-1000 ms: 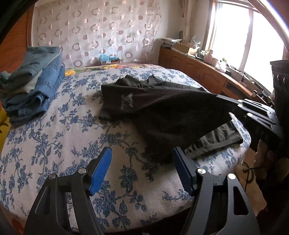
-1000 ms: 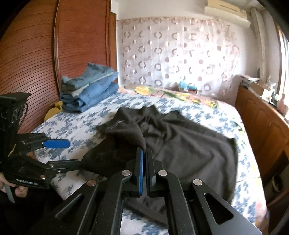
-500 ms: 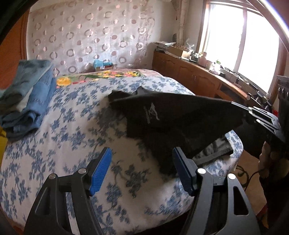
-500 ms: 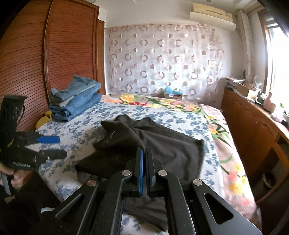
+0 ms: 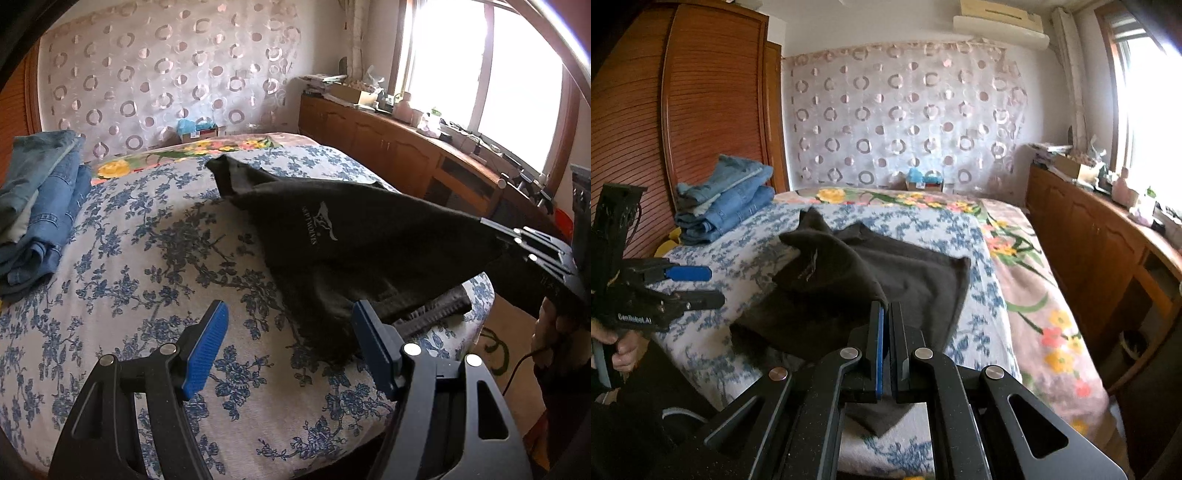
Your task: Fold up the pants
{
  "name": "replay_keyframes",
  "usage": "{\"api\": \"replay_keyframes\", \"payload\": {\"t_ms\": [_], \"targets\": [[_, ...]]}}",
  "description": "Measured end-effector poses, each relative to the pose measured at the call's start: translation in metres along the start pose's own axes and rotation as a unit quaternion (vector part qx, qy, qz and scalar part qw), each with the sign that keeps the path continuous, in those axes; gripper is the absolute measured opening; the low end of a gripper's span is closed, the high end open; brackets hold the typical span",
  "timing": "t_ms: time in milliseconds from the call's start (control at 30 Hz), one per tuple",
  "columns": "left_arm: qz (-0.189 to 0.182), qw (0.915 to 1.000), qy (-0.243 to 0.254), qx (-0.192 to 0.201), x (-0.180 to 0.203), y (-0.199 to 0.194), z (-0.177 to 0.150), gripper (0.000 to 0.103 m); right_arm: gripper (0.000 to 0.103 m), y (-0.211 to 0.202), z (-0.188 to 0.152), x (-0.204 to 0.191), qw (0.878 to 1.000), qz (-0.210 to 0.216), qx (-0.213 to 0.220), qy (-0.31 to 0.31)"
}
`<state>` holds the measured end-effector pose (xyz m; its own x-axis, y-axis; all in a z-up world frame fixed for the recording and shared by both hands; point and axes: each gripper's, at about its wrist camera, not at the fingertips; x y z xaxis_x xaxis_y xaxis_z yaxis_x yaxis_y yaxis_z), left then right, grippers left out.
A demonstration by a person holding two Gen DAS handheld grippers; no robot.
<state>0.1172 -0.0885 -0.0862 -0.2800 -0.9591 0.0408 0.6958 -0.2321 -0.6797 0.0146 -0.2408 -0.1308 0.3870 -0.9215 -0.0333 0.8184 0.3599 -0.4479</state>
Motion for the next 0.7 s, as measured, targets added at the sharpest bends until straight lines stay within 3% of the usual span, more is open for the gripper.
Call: {"api": "replay_keyframes", "payload": {"t_ms": [700], "targets": [[0.007, 0.9998, 0.002, -0.021, 0.004, 0.015, -0.01, 0.071, 0.002, 0.012, -0.02, 0.022, 0.997, 0.003, -0.071, 0.041]]}}
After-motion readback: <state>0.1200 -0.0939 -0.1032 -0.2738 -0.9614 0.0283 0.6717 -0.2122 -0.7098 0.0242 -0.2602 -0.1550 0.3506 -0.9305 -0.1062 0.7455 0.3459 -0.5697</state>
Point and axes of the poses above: each gripper's, at about its wrist camera, not at the fingertips, and y roughly the way its jaws point, x to its right, z to its top, and after that the axes turned 5 degrees about z, right-handed
